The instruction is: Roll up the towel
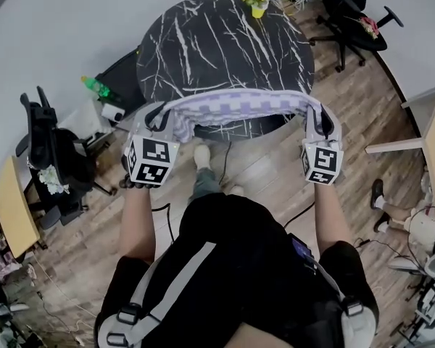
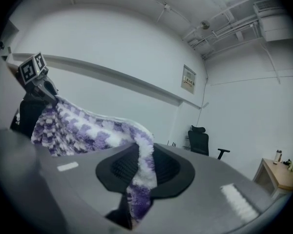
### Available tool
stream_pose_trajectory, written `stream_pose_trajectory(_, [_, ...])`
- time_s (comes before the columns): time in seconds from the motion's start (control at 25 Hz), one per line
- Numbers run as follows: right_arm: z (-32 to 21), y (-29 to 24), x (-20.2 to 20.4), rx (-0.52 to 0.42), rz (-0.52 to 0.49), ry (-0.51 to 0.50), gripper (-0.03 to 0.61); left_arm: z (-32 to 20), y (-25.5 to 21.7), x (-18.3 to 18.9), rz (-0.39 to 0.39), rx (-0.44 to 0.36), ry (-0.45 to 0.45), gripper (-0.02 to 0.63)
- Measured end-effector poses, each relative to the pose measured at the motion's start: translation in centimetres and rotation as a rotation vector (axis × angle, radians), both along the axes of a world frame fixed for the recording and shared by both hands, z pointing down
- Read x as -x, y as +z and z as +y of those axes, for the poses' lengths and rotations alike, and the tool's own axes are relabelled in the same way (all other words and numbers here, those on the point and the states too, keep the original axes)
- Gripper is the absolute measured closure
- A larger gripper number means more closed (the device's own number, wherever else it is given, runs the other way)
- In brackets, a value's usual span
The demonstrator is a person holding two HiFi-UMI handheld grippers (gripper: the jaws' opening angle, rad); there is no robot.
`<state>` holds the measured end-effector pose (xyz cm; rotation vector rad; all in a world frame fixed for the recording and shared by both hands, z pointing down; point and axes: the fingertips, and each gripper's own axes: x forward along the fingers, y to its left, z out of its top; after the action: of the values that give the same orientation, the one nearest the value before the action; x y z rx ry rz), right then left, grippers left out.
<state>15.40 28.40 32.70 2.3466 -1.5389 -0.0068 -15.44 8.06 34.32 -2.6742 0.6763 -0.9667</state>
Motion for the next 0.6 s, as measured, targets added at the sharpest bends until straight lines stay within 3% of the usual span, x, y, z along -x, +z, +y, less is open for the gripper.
stream_pose_trajectory(0.6, [-8.2, 3.2, -3.2, 0.094, -0.012, 0.005, 0.511, -8.4, 3.6, -4.2, -0.077, 0.034, 0.04, 0.563])
